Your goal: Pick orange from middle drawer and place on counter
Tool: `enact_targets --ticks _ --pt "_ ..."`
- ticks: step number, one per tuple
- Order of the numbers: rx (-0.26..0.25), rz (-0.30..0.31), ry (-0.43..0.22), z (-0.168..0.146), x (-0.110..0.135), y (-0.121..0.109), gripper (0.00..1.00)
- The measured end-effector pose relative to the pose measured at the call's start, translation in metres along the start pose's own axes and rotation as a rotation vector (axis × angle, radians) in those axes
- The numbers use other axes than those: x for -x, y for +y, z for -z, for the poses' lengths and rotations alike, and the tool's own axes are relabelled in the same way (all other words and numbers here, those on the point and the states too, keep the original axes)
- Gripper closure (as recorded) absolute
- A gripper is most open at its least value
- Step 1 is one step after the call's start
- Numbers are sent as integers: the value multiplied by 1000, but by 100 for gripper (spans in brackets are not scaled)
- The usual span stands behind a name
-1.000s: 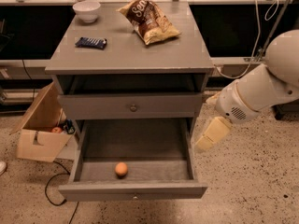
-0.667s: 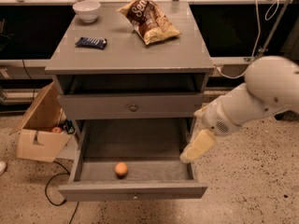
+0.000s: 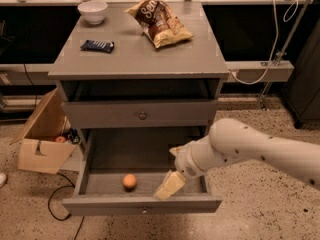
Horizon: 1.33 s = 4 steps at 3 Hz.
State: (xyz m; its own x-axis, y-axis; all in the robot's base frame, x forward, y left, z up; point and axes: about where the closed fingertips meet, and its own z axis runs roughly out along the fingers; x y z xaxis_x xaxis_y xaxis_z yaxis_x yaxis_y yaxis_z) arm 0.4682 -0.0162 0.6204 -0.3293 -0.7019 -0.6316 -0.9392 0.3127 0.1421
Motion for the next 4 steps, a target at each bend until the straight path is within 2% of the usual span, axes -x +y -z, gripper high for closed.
enact_targets --ticks 1,2,3,4 --pt "-37 -40 -67 -46 11 -10 0" --pt "-43 -39 -69 -45 12 -11 0" --pt "-37 -20 -57 -69 6 -25 0" --pt "-25 36 -57 -106 6 -56 0"
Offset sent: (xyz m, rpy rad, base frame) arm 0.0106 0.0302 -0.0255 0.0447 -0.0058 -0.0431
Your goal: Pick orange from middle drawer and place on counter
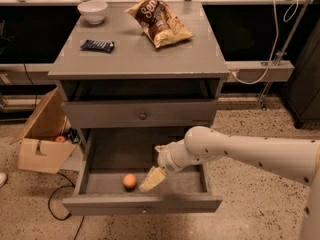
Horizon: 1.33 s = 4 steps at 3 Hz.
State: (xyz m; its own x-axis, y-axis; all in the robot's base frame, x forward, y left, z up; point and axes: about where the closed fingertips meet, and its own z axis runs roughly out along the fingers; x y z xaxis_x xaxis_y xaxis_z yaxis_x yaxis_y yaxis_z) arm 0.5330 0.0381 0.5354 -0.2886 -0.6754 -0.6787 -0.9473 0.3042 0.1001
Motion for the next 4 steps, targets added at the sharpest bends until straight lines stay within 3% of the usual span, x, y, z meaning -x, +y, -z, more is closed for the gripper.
enact_targets --ticks 2,4 --pt "-10 87 -39 -63 -3 -50 0" --pt "-5 114 -84 -120 -10 -74 0"
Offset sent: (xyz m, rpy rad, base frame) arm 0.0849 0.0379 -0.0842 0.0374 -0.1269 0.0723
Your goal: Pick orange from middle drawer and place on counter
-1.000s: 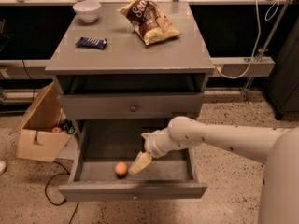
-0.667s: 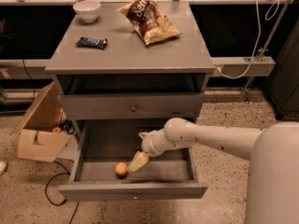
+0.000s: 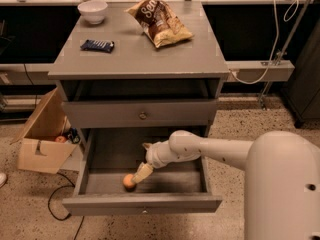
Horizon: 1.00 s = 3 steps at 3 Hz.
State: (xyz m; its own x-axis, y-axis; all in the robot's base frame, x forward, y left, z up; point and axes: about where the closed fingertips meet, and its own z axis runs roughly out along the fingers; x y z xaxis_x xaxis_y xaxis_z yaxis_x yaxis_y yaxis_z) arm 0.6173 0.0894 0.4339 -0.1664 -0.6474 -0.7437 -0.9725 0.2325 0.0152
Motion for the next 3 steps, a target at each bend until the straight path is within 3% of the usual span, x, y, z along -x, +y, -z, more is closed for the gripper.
enact_targets --ticks 2,3 --pt "20 14 -11 -45 -11 8 0" --pt "3 37 -9 -57 -14 16 0"
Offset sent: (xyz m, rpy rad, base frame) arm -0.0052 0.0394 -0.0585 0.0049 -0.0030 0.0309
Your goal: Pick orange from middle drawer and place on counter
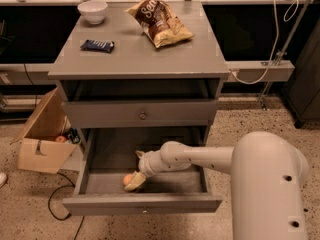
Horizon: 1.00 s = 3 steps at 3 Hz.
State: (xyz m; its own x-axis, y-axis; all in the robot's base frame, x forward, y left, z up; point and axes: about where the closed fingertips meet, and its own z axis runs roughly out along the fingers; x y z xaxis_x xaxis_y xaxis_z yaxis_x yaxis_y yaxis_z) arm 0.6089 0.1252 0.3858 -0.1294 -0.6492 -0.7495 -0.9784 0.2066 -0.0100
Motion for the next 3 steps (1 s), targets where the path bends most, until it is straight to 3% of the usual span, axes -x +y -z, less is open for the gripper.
enact_targets --ticks 1,2,3 --pt "-3 19 2 -10 -1 7 0" --pt "-3 31 -7 -15 -5 12 15" --pt "0 34 -41 -13 -9 14 38"
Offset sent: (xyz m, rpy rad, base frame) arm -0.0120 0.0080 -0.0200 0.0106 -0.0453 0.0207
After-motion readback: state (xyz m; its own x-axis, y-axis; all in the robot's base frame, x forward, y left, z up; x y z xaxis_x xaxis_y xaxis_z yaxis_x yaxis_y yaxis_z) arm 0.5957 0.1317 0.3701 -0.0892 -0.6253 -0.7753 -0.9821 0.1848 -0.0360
